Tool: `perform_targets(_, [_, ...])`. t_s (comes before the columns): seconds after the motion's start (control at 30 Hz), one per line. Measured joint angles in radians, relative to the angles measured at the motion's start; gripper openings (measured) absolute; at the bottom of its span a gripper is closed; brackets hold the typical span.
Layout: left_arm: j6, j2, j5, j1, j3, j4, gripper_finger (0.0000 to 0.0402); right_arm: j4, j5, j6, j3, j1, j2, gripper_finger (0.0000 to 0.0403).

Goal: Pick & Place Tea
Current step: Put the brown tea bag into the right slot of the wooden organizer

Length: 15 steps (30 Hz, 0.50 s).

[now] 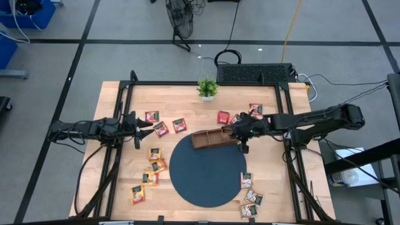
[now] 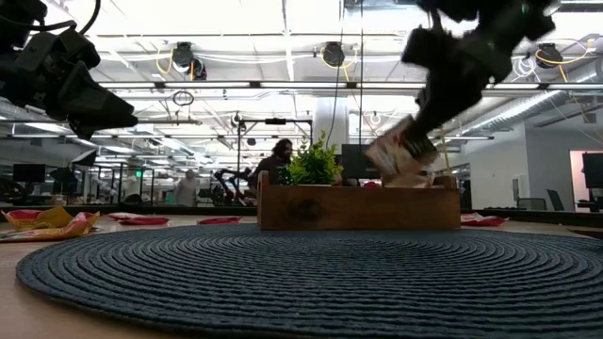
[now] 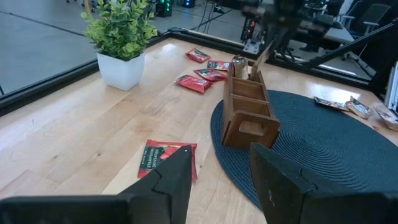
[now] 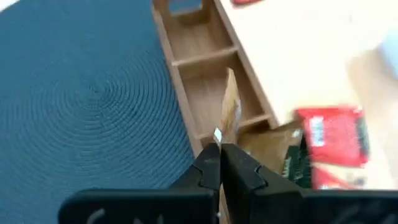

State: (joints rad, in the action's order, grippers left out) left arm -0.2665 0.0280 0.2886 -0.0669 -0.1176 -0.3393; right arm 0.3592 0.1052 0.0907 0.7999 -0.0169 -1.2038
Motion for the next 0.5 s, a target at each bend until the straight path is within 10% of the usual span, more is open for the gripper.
perform_targets(0.17, [0.0, 0.0, 0.0, 0.0, 0.0, 0.0, 0.0161, 0.324, 0.172, -0.031, 0.216, -0.038, -0.064, 0.0001])
perform_targets(0.5, [0.0, 0.0, 0.0, 0.0, 0.0, 0.0, 0.0161, 0.734, 0.174, -0.113, 0.526, -0.037, -0.397, 0.0])
